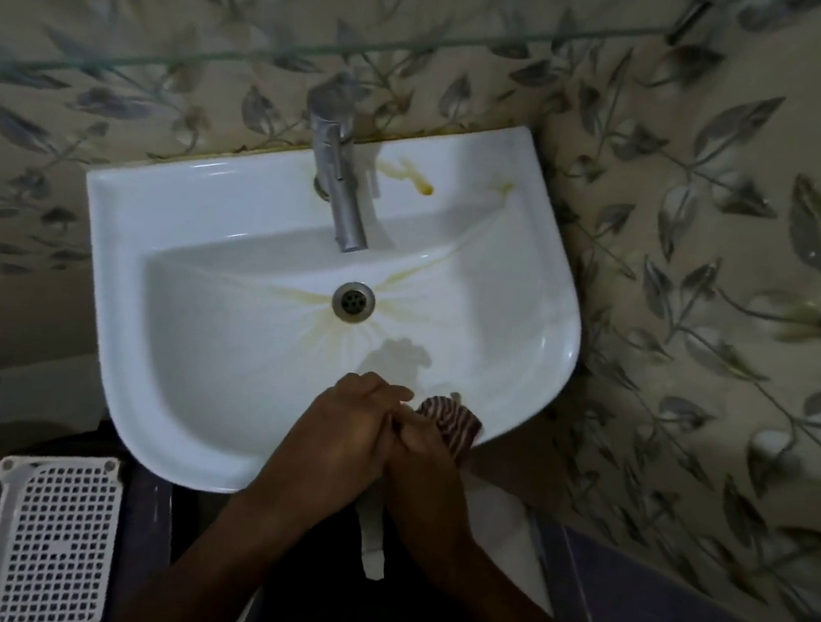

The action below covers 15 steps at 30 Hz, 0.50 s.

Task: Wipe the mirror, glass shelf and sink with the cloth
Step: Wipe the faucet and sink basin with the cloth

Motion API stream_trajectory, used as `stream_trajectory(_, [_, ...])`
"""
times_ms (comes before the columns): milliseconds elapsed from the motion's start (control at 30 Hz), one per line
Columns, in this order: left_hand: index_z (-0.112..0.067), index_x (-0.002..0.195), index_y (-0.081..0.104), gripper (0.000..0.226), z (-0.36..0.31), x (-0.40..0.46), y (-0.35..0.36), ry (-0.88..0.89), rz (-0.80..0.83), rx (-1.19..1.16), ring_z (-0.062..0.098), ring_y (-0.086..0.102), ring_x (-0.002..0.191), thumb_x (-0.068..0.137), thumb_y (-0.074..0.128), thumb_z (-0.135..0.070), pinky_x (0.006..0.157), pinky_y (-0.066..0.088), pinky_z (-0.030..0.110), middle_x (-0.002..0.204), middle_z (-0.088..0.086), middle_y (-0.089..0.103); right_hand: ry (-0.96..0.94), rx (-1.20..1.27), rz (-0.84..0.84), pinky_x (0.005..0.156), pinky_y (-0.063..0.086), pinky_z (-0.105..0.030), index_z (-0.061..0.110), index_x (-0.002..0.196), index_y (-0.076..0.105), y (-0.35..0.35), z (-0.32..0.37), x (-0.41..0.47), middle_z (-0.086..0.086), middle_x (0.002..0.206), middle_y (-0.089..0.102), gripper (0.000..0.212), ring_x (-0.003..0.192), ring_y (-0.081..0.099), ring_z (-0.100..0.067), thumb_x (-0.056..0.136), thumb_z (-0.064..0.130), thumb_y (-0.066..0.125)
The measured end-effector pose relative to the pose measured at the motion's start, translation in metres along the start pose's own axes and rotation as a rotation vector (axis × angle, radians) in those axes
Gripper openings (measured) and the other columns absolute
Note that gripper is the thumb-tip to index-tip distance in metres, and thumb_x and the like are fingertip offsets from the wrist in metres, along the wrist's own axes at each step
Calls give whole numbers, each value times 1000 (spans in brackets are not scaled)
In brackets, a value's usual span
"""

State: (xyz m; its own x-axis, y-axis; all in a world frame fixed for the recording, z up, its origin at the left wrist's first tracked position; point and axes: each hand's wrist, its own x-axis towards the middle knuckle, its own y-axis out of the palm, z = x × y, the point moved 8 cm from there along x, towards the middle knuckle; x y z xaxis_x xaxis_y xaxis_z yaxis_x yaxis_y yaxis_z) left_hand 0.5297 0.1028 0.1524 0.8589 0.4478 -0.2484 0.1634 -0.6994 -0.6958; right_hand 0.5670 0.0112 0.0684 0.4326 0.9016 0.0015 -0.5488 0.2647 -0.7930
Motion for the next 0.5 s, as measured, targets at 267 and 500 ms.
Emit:
stream_trajectory(267, [-18,132,57,43,-29,33,31,107,87,72,20,49,109,90,50,-15,91,44,33,121,3,55,141,-124,-199,119,31,-42,9,150,42,-65,-68,0,-10,154,42,47,143,39,-25,104,18,45])
stream_trajectory(500, [-17,126,59,39,-45,67,43,181,97,111,24,51,103,88,50,-15,87,46,38,116,3,55,179,1,-206,119,30,-45,14,154,35,-61,-74,-11,-10,159,35,48,149,28,-22,107,20,42])
